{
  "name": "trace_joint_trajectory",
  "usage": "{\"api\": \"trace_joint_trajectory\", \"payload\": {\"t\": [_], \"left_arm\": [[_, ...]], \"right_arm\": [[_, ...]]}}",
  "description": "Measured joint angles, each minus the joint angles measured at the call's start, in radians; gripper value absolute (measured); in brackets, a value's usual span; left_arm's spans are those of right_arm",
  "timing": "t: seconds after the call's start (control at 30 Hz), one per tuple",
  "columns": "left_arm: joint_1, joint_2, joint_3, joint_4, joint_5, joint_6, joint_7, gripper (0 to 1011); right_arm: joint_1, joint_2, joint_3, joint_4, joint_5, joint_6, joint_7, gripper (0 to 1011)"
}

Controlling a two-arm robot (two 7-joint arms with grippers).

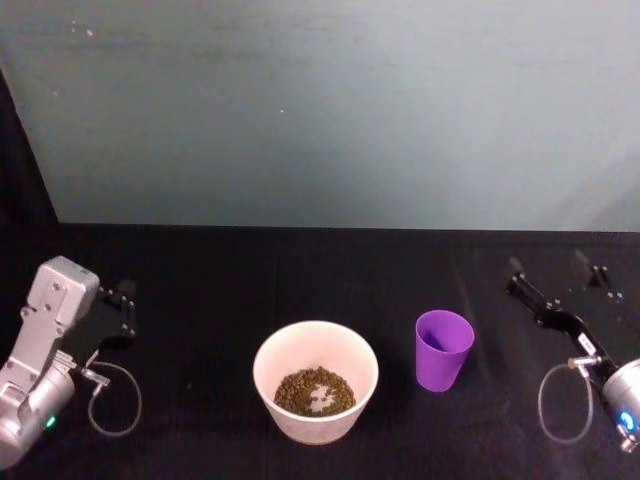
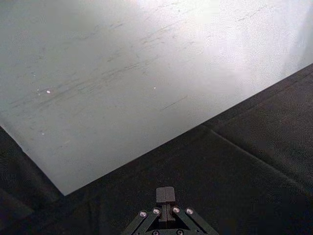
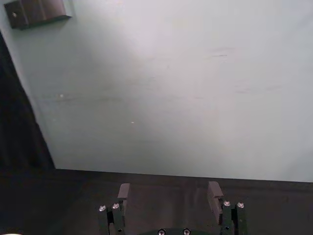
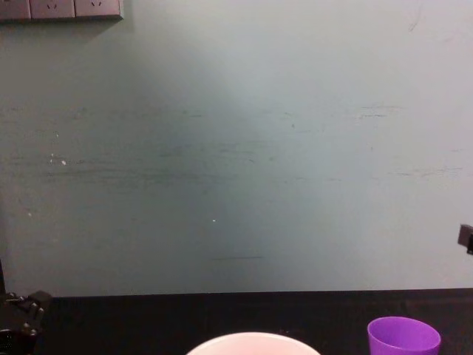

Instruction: Pick up the cup and pour the mung beans from the cup into the bowl.

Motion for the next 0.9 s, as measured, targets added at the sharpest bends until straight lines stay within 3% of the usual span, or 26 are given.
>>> {"api": "trace_joint_trajectory", "payload": {"t": [0.33,0.63,0.9], "left_arm": [[0.0,0.0,0.0,0.0,0.0,0.0,0.0,0],[0.0,0.0,0.0,0.0,0.0,0.0,0.0,0],[0.0,0.0,0.0,0.0,0.0,0.0,0.0,0]], "right_arm": [[0.012,-0.029,0.01,0.067,-0.051,-0.021,-0.004,1003],[0.002,-0.042,0.031,0.079,-0.07,-0.027,0.005,1003],[0.003,-0.042,0.029,0.078,-0.07,-0.027,0.005,1002]]}}
